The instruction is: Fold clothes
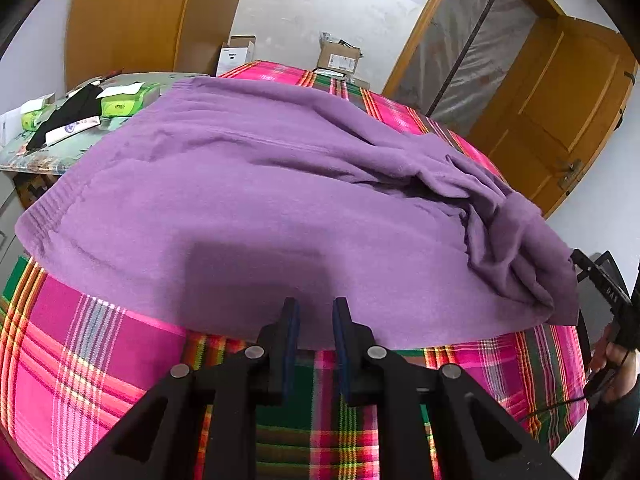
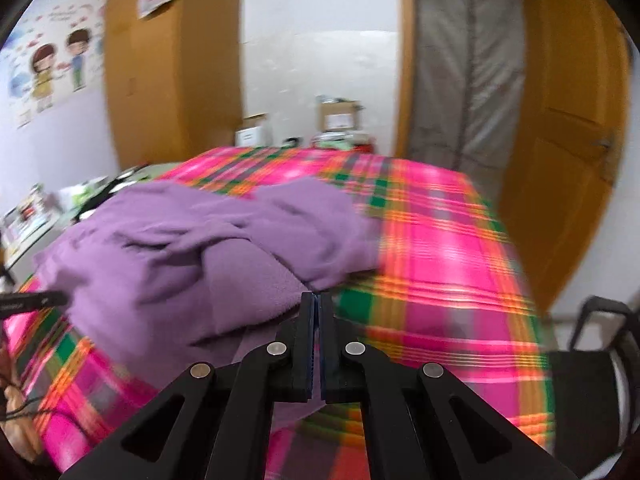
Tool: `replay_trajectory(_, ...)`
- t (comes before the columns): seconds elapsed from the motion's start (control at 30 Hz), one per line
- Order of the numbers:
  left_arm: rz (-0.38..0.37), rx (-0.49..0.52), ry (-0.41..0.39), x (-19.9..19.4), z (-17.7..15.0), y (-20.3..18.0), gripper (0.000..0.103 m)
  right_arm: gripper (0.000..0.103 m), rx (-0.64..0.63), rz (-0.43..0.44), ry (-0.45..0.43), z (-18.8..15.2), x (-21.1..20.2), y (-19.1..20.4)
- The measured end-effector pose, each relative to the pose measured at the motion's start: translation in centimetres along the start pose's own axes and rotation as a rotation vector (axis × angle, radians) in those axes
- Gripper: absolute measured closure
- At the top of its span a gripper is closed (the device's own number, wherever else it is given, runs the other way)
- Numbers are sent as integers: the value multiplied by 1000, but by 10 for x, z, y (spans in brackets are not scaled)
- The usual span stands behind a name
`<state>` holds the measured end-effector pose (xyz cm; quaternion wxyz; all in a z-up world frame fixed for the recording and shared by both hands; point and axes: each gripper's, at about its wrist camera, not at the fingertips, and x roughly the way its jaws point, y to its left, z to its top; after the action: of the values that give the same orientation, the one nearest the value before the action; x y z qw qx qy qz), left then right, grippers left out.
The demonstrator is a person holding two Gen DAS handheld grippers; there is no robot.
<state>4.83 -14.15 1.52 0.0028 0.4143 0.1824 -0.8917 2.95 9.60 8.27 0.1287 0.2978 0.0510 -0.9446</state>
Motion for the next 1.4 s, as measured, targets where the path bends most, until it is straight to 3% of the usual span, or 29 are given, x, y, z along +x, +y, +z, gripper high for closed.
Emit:
replay_trajectory(0.37, -21, 31, 7, 3, 1, -17, 86, 100, 155, -282, 24, -11, -9, -78)
replay_trajectory(0.43, -27, 40, 8, 3, 1, -21, 86, 95, 185, -310, 24, -14, -11, -88)
replay_trajectory(0.5, -39, 50, 10, 2, 1, -26, 86, 84, 194, -282, 21, -15, -13, -90)
replay_trajectory(0.6, -60, 72, 20, 5, 0, -37, 86, 70, 118, -158, 8, -15, -15, -68)
replay_trajectory(0.73, -88, 111, 39, 9, -4, -53, 86, 70, -57, -19, 35, -25, -10, -19)
replay_trajectory(0.9, -133, 178, 69, 13, -15, -77, 86, 70, -220, 52, 99, -38, 9, 23)
replay_trajectory(1.17, -162, 233, 94, 22, -21, -94, 82, 70, -249, 91, 158, -32, 41, 31)
replay_trajectory(1.23, -168, 226, 94, 23, -20, -93, 82, 87, -226, 110, 169, -29, 46, 29)
replay_trajectory(1.27, -171, 223, 94, 22, -20, -92, 82, 101, -213, 116, 165, -29, 45, 26)
replay_trajectory(1.4, -185, 212, 88, 22, -21, -88, 82, 100, -160, 132, 141, -28, 38, 15)
